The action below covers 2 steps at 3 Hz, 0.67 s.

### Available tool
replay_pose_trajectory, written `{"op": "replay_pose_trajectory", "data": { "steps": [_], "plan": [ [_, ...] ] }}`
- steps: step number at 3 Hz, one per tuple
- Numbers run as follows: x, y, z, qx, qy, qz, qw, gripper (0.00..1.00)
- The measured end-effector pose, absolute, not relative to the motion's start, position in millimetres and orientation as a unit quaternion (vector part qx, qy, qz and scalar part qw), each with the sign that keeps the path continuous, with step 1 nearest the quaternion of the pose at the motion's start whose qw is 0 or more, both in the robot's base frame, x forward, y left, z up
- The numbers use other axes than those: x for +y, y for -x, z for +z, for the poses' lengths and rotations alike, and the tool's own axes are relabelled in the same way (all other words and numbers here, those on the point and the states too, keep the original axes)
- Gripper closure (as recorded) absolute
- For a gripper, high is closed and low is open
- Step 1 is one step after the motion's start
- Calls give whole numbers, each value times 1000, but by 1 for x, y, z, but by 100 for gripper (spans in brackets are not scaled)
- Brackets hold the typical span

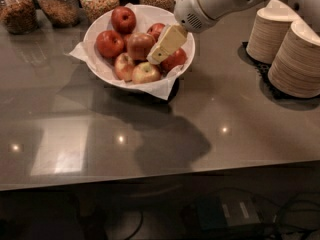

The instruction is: Pick apple from white bowl

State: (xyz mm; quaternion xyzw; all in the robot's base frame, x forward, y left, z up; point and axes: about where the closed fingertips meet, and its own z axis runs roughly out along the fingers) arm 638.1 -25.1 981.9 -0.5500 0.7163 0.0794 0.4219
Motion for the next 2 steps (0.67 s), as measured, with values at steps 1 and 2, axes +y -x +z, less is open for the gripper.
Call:
{"op": "replay_pose_trajectory", "data": {
  "steps": [1,2],
  "plan": [
    [-17,-640,979,708,553,79,432,0],
    [-1,-643,971,699,555,89,441,0]
  ]
}}
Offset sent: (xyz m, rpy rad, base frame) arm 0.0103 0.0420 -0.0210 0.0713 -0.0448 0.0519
